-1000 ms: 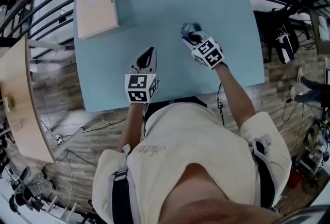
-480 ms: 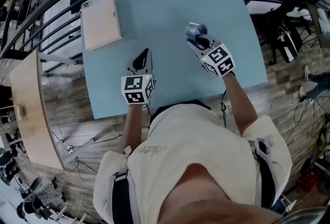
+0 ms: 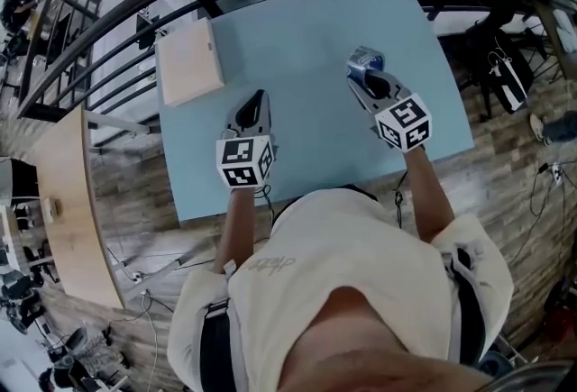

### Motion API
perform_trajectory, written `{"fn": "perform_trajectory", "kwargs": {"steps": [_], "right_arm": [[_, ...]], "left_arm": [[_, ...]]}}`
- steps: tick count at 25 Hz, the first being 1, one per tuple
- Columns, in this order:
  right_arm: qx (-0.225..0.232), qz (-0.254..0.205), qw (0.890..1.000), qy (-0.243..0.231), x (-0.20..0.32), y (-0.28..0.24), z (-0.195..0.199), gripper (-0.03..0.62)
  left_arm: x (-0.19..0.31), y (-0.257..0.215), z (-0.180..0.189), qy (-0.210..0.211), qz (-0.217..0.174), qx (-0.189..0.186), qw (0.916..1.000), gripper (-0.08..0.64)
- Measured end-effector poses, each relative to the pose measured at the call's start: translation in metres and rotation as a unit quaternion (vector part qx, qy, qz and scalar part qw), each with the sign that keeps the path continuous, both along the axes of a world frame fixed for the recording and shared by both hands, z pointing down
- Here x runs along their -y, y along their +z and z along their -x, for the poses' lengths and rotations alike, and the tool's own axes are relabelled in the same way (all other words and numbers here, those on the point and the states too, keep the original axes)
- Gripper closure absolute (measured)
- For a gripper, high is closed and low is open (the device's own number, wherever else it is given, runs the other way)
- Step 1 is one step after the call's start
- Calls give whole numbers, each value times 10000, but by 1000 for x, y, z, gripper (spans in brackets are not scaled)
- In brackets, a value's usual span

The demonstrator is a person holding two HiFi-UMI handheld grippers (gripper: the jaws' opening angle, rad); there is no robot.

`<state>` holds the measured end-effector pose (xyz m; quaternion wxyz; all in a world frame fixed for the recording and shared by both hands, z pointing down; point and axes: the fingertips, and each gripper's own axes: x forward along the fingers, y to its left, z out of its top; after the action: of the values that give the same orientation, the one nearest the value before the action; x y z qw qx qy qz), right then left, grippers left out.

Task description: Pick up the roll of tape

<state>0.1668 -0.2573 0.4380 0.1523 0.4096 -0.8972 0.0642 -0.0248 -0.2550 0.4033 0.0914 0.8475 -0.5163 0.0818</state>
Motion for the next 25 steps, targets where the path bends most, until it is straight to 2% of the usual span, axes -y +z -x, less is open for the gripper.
{"fn": "perform_trajectory", "kwargs": {"steps": [12,25], "right_arm": [[330,-608,9975,107,-6,-56,-5,538],[604,-1009,9930,47,0,-95,5,538]], "left_arm": [[10,-40,-16,229,-424,1,9988,538],[25,-69,-4,182,-673,-52,9976,538]]}}
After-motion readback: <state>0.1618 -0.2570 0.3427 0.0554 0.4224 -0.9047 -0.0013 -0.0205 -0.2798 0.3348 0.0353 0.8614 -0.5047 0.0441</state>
